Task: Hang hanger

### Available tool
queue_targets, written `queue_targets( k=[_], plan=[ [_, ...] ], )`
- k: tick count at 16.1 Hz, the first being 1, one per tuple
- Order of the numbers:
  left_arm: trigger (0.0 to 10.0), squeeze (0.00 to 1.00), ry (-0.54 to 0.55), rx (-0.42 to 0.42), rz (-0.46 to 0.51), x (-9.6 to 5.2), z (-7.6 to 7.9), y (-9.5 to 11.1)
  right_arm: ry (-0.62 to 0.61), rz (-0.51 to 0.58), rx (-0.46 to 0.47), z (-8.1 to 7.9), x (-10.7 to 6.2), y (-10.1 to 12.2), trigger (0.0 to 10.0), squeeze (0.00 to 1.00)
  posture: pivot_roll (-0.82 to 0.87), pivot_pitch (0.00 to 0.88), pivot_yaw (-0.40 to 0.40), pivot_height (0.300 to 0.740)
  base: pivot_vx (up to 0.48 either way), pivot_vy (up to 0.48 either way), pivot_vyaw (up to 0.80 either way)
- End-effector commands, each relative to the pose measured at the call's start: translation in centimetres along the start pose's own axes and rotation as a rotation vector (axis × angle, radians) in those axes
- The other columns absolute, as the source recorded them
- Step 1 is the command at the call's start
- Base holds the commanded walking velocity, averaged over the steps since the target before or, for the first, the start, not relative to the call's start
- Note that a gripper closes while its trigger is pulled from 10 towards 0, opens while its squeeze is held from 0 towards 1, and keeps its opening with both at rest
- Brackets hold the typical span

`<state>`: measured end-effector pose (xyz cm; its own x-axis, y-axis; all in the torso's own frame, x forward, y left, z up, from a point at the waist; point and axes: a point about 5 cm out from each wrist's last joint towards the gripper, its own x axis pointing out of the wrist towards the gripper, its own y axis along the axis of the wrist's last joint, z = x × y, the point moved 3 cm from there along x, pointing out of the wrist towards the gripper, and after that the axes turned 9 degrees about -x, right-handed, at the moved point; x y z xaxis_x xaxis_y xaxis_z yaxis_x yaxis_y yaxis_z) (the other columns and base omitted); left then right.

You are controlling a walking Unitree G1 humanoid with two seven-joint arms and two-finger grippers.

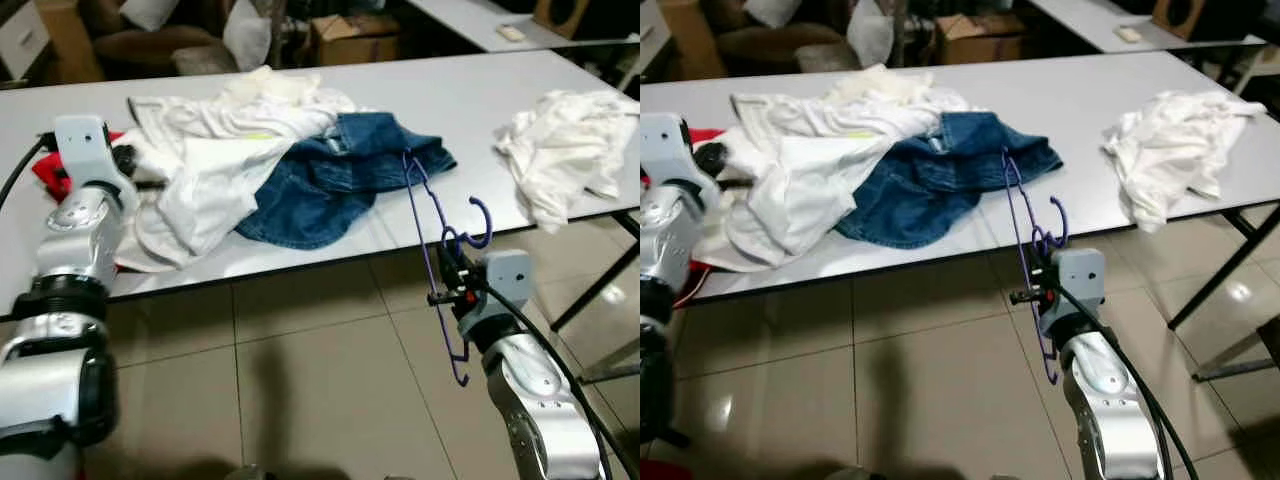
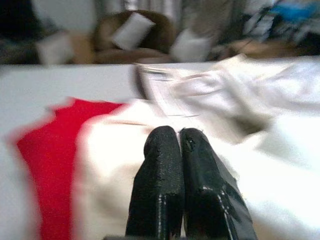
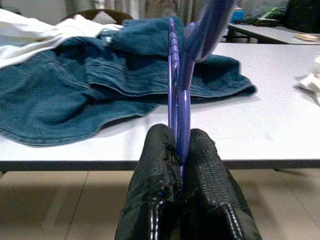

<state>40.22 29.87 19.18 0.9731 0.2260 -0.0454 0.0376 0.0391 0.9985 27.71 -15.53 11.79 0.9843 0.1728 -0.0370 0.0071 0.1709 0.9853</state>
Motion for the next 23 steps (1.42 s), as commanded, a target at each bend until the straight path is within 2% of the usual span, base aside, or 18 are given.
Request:
queue_targets(
  k=[1,2,3,4,6,8,11,12,14,15,16,17,18,19,21,23],
  plan=[
    [0.0,0.00,0.032,0.059,0.004,0.0,-0.5,0.0,-0.001,-0.001,-0.002,0.1,0.1,0.1,10.0,0.00,-0.19,0.000,0.024,0.740,0.000,0.000,0.00],
    [10.0,0.00,0.082,0.077,-0.031,-0.2,-1.7,-0.7,0.002,0.000,-0.002,0.1,0.1,0.1,10.0,0.00,-0.19,0.000,0.021,0.740,0.000,0.000,0.00],
    [10.0,0.00,0.099,0.086,-0.042,-0.2,-2.2,-1.0,0.003,0.000,-0.002,0.0,0.2,0.1,10.0,0.00,-0.19,0.000,0.021,0.740,0.000,0.000,0.00],
    [10.0,1.00,0.134,0.091,-0.046,-0.4,-3.6,-1.0,0.005,0.000,-0.004,0.1,0.2,0.1,10.0,0.00,-0.20,0.000,0.024,0.740,0.000,0.000,0.00],
    [10.0,1.00,0.159,0.114,-0.007,-0.6,-5.6,0.5,0.001,-0.002,-0.005,0.2,0.0,0.1,10.0,0.00,-0.20,0.000,0.027,0.740,0.000,0.000,0.00],
    [10.0,1.00,0.147,0.113,0.020,-0.6,-5.8,1.4,-0.001,-0.003,-0.005,0.2,0.0,0.1,10.0,0.00,-0.20,0.000,0.027,0.740,0.000,0.000,0.00],
    [10.0,1.00,0.056,0.001,0.109,-0.2,-5.1,3.8,0.003,-0.004,-0.005,0.2,0.1,0.0,10.0,0.00,-0.20,0.000,0.022,0.740,0.000,0.000,0.00],
    [10.0,1.00,0.008,-0.040,0.133,-0.1,-4.2,4.2,0.005,-0.004,-0.005,0.2,0.1,0.0,10.0,0.00,-0.19,0.000,0.019,0.740,0.000,0.000,0.00],
    [10.0,1.00,-0.287,-0.025,0.114,0.4,2.8,3.2,0.012,0.000,-0.007,0.1,0.2,0.1,10.0,0.00,-0.20,0.000,0.015,0.740,0.000,0.000,0.00],
    [10.0,1.00,-0.328,-0.021,0.105,0.3,3.9,2.9,0.013,0.001,-0.008,0.1,0.3,0.1,10.0,0.00,-0.20,0.000,0.017,0.740,0.000,0.000,0.00],
    [10.0,0.76,-0.380,0.008,0.070,0.3,6.1,1.7,0.016,0.004,-0.010,0.0,0.3,0.2,10.0,0.00,-0.20,0.000,0.021,0.740,0.000,0.000,0.00],
    [10.0,0.00,-0.431,0.021,0.033,0.2,8.2,0.4,0.015,0.005,-0.013,0.1,0.2,0.3,10.0,0.00,-0.21,0.000,0.026,0.740,0.000,0.000,0.00],
    [10.0,0.00,-0.453,0.033,0.014,0.1,9.0,-0.2,0.013,0.006,-0.014,0.1,0.2,0.3,10.0,0.00,-0.22,0.000,0.030,0.740,0.000,0.000,0.00],
    [10.0,0.00,-0.473,0.105,-0.014,-0.1,10.2,-1.4,0.008,0.005,-0.018,0.3,-0.1,0.3,10.0,0.00,-0.23,0.000,0.039,0.740,0.000,0.000,0.00],
    [10.0,0.00,-0.475,0.180,-0.020,-0.3,11.1,-2.2,-0.005,0.001,-0.020,0.5,-0.4,0.2,10.0,0.00,-0.24,0.000,0.046,0.740,0.000,0.000,0.00],
    [10.0,0.00,-0.484,0.201,-0.011,-0.4,11.7,-2.3,-0.008,-0.001,-0.020,0.5,-0.6,0.2,10.0,0.00,-0.25,0.000,0.052,0.740,0.000,0.000,0.00]
  ],
)
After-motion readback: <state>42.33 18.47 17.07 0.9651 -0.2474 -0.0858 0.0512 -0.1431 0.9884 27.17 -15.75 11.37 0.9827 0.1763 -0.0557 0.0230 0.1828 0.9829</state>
